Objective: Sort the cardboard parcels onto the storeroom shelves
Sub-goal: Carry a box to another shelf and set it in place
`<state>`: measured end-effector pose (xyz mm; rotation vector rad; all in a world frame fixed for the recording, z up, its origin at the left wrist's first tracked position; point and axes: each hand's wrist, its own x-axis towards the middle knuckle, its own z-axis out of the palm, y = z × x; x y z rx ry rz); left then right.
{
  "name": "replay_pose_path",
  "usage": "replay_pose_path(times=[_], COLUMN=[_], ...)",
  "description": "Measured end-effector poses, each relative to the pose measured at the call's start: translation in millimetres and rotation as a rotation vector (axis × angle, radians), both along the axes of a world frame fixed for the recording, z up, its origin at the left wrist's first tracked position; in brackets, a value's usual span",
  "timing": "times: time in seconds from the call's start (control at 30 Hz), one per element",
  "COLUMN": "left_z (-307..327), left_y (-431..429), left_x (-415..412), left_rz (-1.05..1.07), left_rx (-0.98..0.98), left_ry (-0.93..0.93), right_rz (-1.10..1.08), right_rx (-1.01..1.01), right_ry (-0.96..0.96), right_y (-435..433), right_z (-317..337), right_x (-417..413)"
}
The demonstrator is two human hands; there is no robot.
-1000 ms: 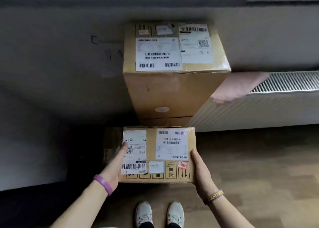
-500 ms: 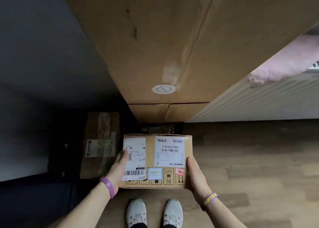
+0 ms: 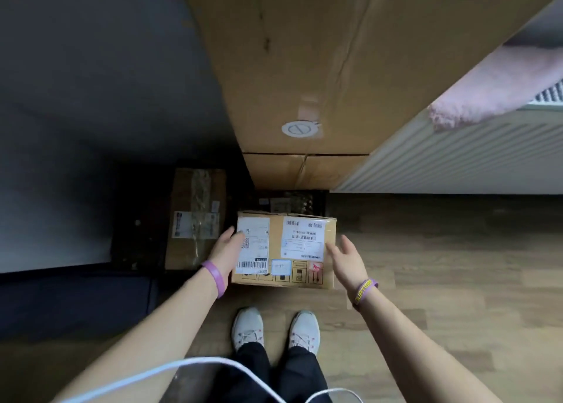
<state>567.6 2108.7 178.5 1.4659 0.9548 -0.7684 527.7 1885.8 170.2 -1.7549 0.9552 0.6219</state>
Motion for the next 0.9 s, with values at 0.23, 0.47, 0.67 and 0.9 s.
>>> replay_pose_path(times=[0.23,0.47,0.67,0.9], left_z=[182,358,456,519], left_y=[10,28,59,94], left_x=[-4,-46,-147,-326], left_rz=[-0.005,0.107,0.311,0.767], left_rx=[-0.052,-0.056,0.080,0.165], left_ry=[-0.146,-0.446,-0.685,-0.815], right_rz=[0.058,0.304,0.604,0.971], right_rx=[0.111,0.269,0.358,0.582], right_ry=[-0.104,-0.350,-0.570,-0.639], right_y=[41,97,141,229], right_z=[169,335,440,510], right_x=[21,12,-32,-176])
